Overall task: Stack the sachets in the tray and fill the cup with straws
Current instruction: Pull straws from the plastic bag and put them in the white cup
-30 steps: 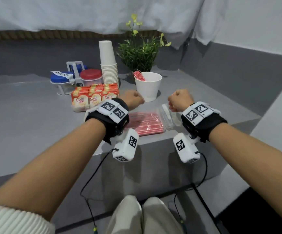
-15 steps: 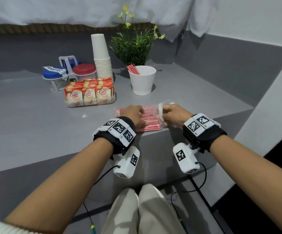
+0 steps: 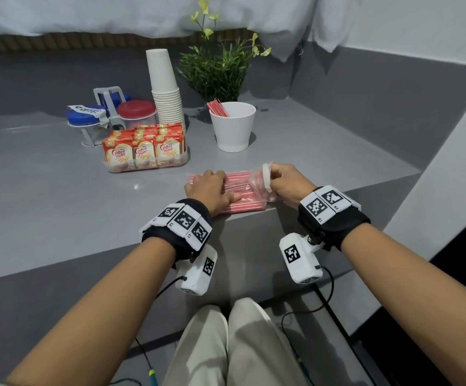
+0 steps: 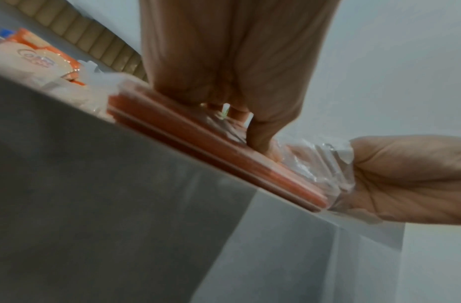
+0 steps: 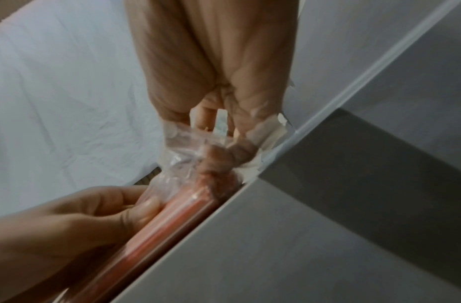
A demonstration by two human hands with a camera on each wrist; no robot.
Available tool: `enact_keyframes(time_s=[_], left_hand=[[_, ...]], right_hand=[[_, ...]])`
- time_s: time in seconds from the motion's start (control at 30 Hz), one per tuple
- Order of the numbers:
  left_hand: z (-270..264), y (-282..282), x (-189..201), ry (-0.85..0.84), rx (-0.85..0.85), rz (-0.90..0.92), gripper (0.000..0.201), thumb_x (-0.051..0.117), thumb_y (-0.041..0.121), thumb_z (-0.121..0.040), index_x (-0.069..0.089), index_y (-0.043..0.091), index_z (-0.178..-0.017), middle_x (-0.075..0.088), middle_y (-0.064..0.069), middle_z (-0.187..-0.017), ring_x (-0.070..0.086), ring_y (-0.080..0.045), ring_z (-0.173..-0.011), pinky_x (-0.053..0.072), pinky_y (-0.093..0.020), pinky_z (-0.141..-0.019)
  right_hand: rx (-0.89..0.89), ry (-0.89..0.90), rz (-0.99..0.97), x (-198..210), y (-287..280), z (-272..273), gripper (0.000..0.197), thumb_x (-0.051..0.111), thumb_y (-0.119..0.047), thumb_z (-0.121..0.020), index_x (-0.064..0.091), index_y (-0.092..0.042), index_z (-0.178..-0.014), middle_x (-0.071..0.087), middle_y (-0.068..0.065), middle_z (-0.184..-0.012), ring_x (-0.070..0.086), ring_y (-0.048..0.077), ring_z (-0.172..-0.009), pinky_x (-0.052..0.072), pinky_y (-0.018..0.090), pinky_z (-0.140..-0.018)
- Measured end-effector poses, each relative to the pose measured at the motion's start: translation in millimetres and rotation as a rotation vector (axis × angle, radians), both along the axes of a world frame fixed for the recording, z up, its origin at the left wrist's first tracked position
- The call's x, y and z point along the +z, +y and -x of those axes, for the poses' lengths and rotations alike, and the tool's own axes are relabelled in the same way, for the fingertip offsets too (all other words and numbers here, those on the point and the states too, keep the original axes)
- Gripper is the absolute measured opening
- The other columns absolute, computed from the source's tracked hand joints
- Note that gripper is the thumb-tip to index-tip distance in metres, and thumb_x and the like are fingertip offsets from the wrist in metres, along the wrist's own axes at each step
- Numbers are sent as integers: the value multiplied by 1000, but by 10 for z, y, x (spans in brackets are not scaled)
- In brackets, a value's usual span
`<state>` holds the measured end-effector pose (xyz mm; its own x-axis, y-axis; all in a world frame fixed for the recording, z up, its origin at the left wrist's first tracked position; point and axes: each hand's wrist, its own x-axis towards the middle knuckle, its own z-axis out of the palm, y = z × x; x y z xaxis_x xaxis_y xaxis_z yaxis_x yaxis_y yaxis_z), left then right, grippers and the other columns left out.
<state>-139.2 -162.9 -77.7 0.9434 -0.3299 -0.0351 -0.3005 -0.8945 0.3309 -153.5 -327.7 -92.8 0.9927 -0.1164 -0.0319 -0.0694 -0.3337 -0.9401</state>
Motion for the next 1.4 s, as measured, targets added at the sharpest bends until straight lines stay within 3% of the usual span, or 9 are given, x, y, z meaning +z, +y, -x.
enact_keyframes(time_s=[0.17,0.3,0.43,0.53,0.73,0.87,1.0,1.23,1.4], left_hand=[[-31,20,-18,-3,15,6,48,50,44,-90,44,14,-127,48,-12,-131,41,-30,-123,31,-43,-101],[-40,67,-30,9,7,6,47,48,45,-91,42,15,-126,44,-12,-130,38,-30,-123,30,-42,-100],[-43,53,-50,-12,13,-17,43,43,43,-94,40,15,-126,42,-12,-131,37,-31,-123,30,-43,-100],[-49,34,-71,-30,23,-22,42,42,43,-94,40,14,-125,42,-13,-131,38,-31,-122,30,-43,-99],[-34,64,-142,-68,6,33,40,43,42,-94,40,17,-124,39,-10,-130,35,-29,-121,28,-41,-100],[-39,72,-145,-74,3,45,40,43,42,-94,40,17,-125,39,-10,-130,35,-29,-121,28,-41,-100],[-28,39,-149,-99,23,21,39,39,41,-95,40,16,-125,41,-12,-130,37,-31,-120,29,-42,-99],[-21,40,-160,-99,27,38,39,39,42,-95,40,16,-124,40,-11,-129,37,-30,-119,29,-41,-99],[-20,51,-176,-116,19,33,37,36,40,-97,39,16,-125,40,-12,-130,36,-30,-119,30,-41,-99]], right_hand=[[-19,-118,-33,33,114,90,16,48,19,-78,62,13,-84,56,13,-67,54,13,-45,43,17,-39],[-83,-154,-5,3,103,24,30,50,22,-71,63,-4,-65,61,10,-74,60,23,-72,54,35,-71],[-37,-83,-112,40,68,27,34,50,21,-76,58,-12,-74,57,5,-71,57,13,-59,49,21,-48],[2,-53,-136,65,90,9,31,47,18,-81,58,-11,-78,57,6,-77,59,18,-67,50,26,-54],[-121,-59,-113,-20,100,-29,39,43,21,-79,63,-9,-64,59,0,-57,55,7,-45,42,18,-42],[-170,-29,-181,21,-27,-28,21,54,12,-82,63,-3,-73,59,13,-72,56,26,-67,48,34,-61],[-162,15,-406,80,-11,30,17,53,2,-88,54,-2,-72,53,13,-68,50,19,-52,43,25,-42],[-157,39,-202,77,153,-17,30,38,13,-86,52,0,-63,47,4,-39,40,11,-29,35,18,-37],[-294,-22,-391,153,73,-4,20,56,5,-84,52,-2,-65,50,14,-61,47,13,-38,41,20,-40]])
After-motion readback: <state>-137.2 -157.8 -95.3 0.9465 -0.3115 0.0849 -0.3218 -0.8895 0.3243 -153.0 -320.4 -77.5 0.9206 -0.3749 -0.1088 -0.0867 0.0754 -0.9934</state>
